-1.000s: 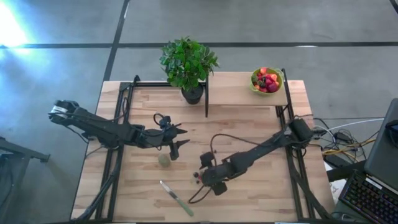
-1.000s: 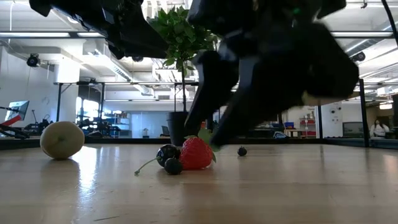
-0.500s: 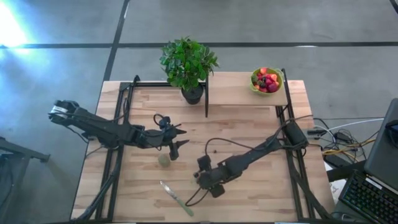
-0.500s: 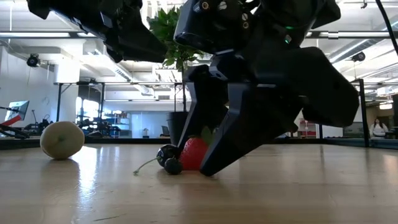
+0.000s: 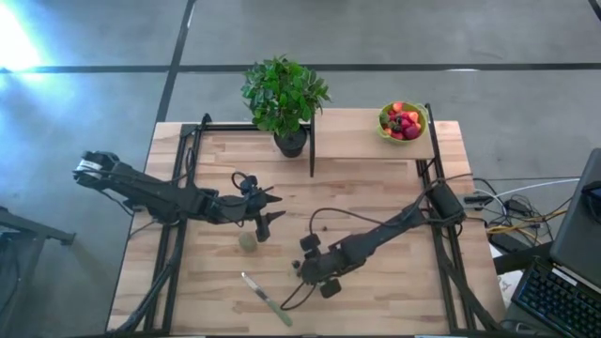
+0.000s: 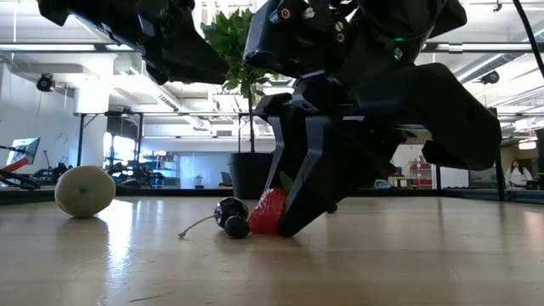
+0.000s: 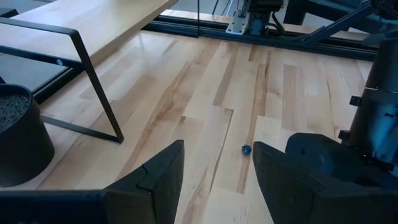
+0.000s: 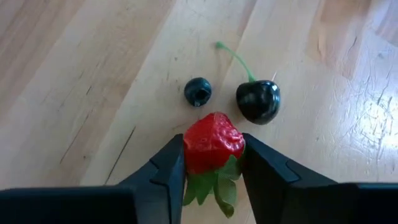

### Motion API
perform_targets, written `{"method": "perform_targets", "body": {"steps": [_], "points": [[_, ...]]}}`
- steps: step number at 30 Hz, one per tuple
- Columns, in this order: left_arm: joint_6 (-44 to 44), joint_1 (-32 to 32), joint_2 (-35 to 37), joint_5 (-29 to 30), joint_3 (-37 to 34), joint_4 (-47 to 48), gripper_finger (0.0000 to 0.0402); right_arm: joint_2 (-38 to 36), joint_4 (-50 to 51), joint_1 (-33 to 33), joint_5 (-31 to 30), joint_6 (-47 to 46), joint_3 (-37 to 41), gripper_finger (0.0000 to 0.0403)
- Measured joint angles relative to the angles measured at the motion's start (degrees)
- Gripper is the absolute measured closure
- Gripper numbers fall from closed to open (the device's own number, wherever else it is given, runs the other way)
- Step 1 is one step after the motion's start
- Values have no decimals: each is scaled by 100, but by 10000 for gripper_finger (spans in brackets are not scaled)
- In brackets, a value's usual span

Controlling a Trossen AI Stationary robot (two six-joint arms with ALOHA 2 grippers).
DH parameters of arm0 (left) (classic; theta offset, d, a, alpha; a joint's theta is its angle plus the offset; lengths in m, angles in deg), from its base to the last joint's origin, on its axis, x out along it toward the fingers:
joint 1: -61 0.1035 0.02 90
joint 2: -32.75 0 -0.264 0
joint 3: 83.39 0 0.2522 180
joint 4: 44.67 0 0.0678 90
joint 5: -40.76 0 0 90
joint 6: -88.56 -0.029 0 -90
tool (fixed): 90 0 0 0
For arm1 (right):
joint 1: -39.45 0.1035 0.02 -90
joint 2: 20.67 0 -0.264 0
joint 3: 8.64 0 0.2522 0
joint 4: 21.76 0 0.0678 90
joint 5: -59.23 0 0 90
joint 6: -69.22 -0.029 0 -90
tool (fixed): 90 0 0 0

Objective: Pick & Place Fruit
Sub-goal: Put the strawberry into the green strainer bowl on the shelf

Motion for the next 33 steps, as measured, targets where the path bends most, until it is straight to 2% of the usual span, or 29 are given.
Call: {"method": "perform_targets", "body": {"steps": [11,19,24,33], "points": [[8,-2,0,-1,-4,-1,204,-362,765,-26,-81,-4,13,269],[33,-1,0,-2,-5,1,204,-1089,1386,-213,-127,18,157,283],[35,-2,0,-2,-9,5,204,-1694,1898,-401,-273,-55,265,267],[33,-2,0,-2,-9,-33,204,-2849,3409,-901,-1151,-232,269,281]]}}
